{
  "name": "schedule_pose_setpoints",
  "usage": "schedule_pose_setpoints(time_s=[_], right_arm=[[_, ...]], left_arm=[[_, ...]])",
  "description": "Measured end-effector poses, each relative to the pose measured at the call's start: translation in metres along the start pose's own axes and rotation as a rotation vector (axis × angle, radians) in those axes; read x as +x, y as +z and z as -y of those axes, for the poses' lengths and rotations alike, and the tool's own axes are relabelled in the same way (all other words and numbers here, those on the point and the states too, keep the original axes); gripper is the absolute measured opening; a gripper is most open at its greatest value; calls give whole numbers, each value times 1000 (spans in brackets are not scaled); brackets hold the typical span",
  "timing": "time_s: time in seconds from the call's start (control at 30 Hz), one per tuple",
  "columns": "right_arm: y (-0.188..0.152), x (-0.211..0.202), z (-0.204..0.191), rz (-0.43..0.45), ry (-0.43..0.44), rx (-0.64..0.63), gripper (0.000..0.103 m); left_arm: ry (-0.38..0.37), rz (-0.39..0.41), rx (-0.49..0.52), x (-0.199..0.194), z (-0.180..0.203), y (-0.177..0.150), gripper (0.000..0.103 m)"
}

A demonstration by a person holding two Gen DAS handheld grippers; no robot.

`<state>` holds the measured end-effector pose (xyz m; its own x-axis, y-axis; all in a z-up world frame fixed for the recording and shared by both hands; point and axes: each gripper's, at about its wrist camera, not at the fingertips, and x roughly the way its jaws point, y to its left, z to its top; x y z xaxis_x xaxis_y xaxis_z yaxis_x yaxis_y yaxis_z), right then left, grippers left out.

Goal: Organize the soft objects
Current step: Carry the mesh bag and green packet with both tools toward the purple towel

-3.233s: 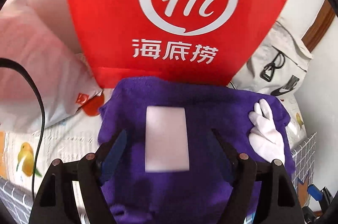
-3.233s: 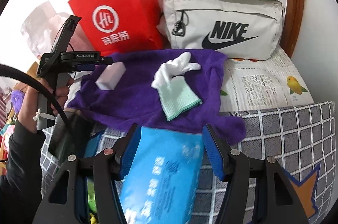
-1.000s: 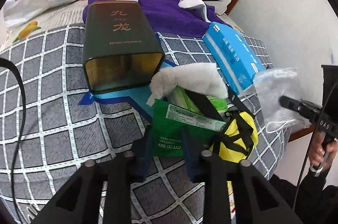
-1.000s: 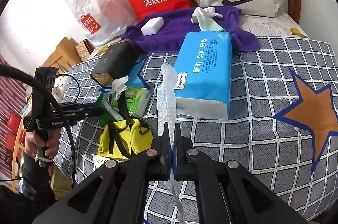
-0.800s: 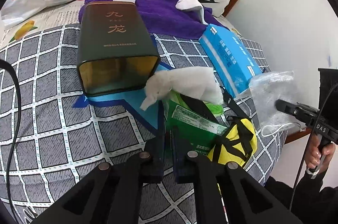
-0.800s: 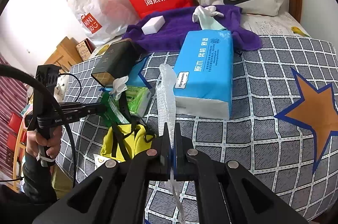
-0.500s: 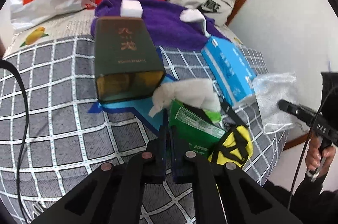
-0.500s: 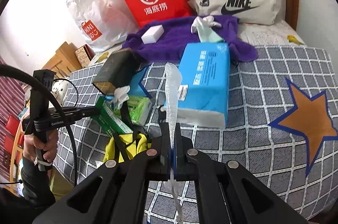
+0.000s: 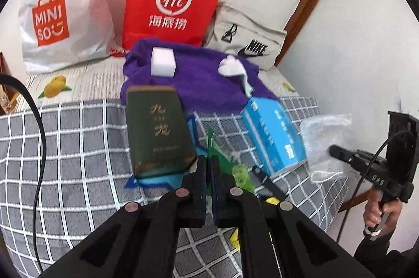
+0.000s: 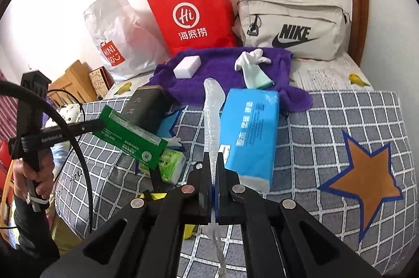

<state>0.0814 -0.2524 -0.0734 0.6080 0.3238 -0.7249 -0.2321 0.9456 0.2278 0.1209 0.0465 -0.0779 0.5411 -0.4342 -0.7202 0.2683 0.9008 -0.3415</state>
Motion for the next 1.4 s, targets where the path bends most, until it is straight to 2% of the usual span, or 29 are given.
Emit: schedule_pose_setpoints(time_s=[0.8,1.03,1.13,1.4], right_arm=[[47,11,-4,38,-27,-39,1],[66,22,2,42,-53,-39,1],[77,30,7,45,-84,-35,1],[114,61,31,20,-115,-7,1]], left_arm=[[-68,65,47,-8,18,58,4],[-64,75,32,3,15,77,4],[-83,88,22,8,12,87,4],[-78,85,-7,29,3,114,4]])
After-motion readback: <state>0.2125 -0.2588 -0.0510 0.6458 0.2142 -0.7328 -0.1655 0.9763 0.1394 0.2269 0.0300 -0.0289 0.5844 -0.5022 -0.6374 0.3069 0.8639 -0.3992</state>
